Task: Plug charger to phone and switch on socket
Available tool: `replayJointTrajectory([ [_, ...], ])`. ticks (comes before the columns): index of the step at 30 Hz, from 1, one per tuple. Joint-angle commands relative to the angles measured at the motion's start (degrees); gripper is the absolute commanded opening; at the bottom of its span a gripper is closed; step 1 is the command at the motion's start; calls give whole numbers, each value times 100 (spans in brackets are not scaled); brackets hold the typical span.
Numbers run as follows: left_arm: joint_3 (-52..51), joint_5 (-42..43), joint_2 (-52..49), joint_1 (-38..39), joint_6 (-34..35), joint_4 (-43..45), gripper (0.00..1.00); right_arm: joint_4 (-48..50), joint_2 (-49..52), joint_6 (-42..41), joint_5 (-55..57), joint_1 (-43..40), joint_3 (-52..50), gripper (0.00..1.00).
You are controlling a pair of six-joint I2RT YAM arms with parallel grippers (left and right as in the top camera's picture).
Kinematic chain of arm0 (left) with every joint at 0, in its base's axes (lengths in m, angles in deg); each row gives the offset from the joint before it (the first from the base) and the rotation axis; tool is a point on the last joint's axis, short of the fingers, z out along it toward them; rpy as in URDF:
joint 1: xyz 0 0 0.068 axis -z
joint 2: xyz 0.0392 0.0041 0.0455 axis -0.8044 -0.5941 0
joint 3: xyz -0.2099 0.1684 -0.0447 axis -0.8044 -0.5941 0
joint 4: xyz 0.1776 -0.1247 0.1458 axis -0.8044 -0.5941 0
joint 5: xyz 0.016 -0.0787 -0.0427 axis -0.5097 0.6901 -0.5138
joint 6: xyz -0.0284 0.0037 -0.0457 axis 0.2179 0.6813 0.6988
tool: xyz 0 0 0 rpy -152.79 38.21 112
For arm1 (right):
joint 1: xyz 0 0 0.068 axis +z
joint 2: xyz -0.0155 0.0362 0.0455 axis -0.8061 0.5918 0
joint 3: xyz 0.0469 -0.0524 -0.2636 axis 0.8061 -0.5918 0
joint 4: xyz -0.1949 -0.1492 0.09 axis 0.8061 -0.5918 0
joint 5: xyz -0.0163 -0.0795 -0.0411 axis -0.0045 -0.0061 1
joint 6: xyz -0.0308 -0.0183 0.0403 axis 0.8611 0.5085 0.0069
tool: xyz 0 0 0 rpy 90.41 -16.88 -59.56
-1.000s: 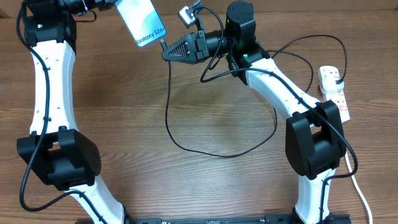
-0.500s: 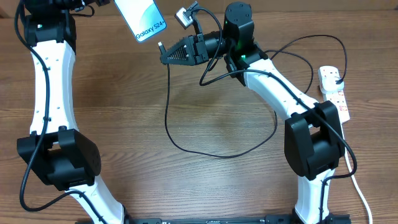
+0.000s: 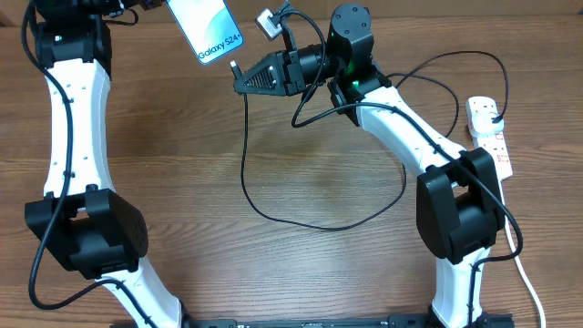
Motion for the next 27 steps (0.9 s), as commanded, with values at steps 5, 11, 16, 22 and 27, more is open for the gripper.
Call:
replayJointTrajectory([
  [5, 85, -70, 107, 90, -804, -835, 4, 55, 11, 133, -9, 15, 103, 4],
  [11, 85, -66, 105, 94, -796, -850, 4, 50, 11, 131, 17, 15, 103, 4],
  [16, 85, -68, 105, 94, -796, -876, 4, 50, 11, 131, 125, 15, 103, 4],
  [22, 85, -68, 105, 94, -638, -876, 4, 46, 11, 131, 146, 15, 103, 4],
  [27, 85, -140, 105, 105, -577, -881, 4, -94, 11, 133, 267, 15, 103, 4],
])
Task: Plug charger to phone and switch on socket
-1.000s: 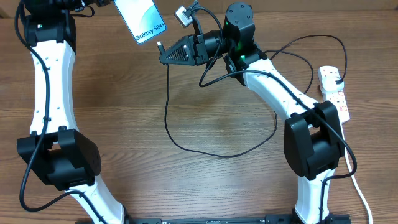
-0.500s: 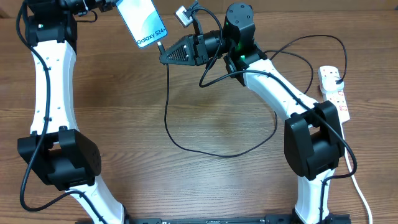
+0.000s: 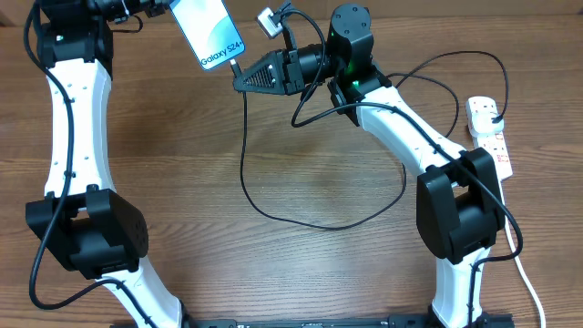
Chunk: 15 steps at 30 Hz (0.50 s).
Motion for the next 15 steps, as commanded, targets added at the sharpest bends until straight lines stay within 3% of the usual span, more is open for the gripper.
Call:
replayJointTrajectory([
  [1, 85, -127, 105, 85, 109, -11, 4, -87, 11, 44, 144, 15, 103, 4],
  [15, 85, -251, 105, 131, -122, 9, 4, -101, 11, 42, 74, 15, 103, 4],
])
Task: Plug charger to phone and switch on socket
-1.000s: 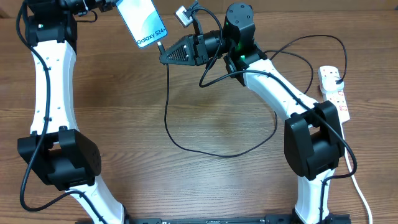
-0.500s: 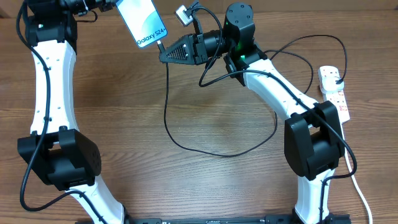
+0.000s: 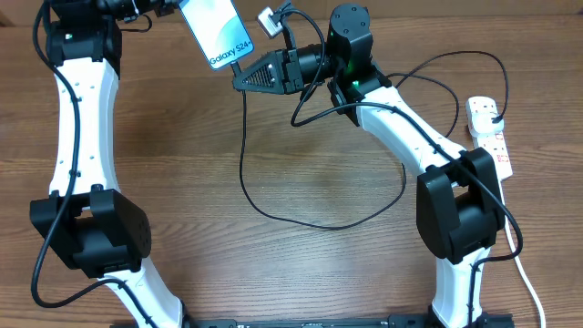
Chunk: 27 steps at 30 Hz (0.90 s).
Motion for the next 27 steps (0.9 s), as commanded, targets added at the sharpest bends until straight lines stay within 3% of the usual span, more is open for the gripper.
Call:
replayJointTrajectory([
  [1, 85, -90, 105, -35, -136, 72, 4, -9, 11, 44, -13, 15, 103, 4],
  [27, 85, 177, 105, -61, -238, 85, 4, -24, 11, 46, -52, 15, 103, 4],
])
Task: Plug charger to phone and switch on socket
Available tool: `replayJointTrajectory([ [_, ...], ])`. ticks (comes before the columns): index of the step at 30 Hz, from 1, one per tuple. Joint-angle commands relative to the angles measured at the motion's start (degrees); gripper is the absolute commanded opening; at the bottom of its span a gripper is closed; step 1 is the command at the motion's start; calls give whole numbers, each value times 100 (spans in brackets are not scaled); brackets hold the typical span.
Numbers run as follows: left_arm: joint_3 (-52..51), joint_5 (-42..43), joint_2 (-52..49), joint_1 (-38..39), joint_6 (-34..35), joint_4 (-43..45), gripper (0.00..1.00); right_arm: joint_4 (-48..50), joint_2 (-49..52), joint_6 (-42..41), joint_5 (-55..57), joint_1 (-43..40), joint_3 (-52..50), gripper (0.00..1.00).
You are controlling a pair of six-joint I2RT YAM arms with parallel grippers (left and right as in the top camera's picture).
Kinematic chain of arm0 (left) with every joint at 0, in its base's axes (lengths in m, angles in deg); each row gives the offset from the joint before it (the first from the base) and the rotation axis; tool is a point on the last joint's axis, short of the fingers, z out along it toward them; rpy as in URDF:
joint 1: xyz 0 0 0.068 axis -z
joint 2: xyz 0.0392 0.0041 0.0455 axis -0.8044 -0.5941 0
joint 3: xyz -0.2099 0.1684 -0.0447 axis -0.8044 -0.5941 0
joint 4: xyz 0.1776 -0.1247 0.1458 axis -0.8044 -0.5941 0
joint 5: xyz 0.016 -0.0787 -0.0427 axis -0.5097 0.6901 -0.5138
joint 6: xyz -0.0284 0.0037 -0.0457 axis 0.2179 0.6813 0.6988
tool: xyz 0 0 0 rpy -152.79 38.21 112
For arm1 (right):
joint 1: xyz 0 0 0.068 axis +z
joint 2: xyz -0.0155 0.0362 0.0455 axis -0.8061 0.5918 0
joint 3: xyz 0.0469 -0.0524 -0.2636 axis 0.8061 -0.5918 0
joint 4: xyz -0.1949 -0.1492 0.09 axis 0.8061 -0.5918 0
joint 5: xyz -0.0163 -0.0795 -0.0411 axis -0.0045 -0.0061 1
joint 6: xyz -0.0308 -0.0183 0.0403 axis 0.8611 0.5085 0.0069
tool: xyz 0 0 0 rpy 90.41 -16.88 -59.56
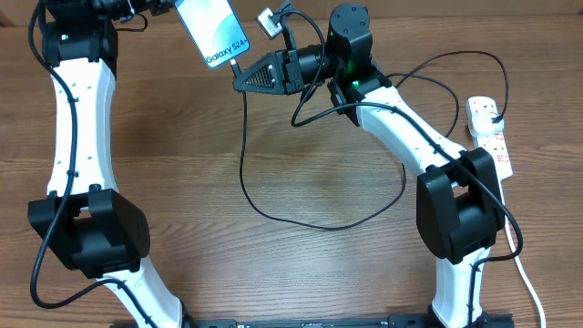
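Observation:
The phone [213, 29], its lit screen reading Galaxy S24+, is held tilted at the table's far edge. My left gripper [167, 7] is shut on its upper left end, partly cut off by the frame. My right gripper [240, 82] points left, shut on the plug end of the black charger cable [244, 164]. The plug tip meets the phone's lower edge; whether it sits in the port is too small to tell. The white socket strip [490, 135] lies at the right, and the cable runs to its far end.
The cable loops wide over the middle of the wooden table [182, 228] and back up past the right arm. A small white block [267, 20] sits above the right wrist. Both arm bases stand at the near edge.
The phone and my left arm have shifted slightly left. The right gripper holds the plug in the same place, its tip still at the phone's lower edge.
At first the phone was left of the plug with a small gap between them. Then its lower edge was at the plug tip, then pushed a little further right toward the right gripper. Now it is slightly back left, still touching.

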Motion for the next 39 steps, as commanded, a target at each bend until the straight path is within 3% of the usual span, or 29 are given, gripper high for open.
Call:
replayJointTrajectory([
  [1, 85, 170, 105, 0, -155, 24, 4, 15, 11, 48, -9, 15, 103, 4],
  [39, 85, 164, 105, 76, -269, 26, 4, 11, 11, 44, 13, 15, 103, 4],
])
